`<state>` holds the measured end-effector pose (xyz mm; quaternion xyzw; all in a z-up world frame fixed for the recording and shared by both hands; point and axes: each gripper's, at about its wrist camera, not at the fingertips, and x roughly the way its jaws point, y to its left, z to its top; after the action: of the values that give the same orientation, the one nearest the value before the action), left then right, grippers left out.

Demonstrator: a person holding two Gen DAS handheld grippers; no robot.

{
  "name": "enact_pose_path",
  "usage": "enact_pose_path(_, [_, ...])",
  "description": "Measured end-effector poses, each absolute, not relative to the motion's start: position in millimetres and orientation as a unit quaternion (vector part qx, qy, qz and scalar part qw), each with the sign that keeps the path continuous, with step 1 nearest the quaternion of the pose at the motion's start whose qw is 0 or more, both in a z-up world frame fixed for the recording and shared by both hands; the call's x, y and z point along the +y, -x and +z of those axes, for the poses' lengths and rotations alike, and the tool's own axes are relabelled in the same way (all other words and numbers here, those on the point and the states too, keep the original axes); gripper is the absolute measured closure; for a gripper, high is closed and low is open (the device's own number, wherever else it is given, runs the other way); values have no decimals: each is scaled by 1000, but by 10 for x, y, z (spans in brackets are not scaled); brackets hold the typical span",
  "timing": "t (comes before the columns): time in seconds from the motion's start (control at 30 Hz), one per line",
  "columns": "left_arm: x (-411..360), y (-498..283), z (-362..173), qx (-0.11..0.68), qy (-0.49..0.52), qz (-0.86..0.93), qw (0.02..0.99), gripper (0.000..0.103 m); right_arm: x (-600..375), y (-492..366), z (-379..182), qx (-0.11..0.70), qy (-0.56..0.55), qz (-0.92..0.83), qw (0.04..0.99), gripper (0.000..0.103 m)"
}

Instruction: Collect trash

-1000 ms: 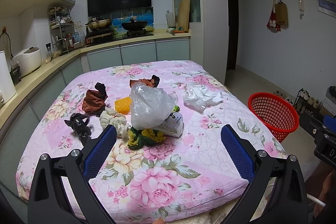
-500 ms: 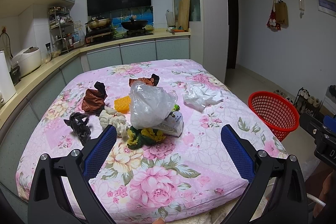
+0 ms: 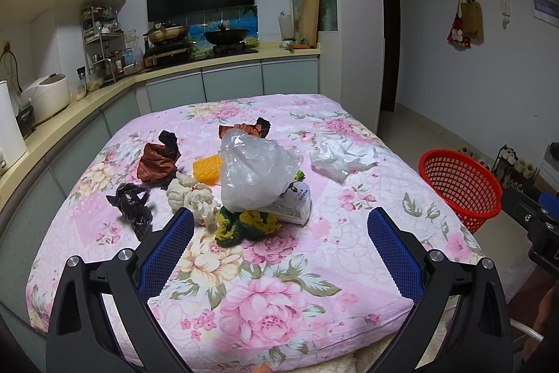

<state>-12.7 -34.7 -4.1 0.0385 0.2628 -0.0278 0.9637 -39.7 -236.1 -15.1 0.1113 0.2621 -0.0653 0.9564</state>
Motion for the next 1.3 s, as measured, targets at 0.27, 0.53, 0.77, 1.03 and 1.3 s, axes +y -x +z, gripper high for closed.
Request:
enact_pose_path(0.27, [-117, -62, -148, 290, -27, -5, 957, 7, -2262, 178, -202, 283, -109, -38, 952, 7])
enact_pose_path(0.53, [374, -295, -291, 331, 5, 27, 943, 7, -2104, -167, -317, 319, -82, 1, 944, 7])
enact_pose_path(0.77, [1242, -418, -325, 346, 63, 108, 930, 7, -2132, -461, -426, 352, -88, 13, 932, 7])
enact_pose_path(1.03, [1632, -720, -424, 372, 98, 125, 914, 7, -2124, -727, -553, 372, -102, 21, 922, 7])
enact_pose_path(1.3, [1620, -1184, -579, 399, 91, 123, 904, 16, -2124, -914, -549, 373, -91, 13, 923, 7])
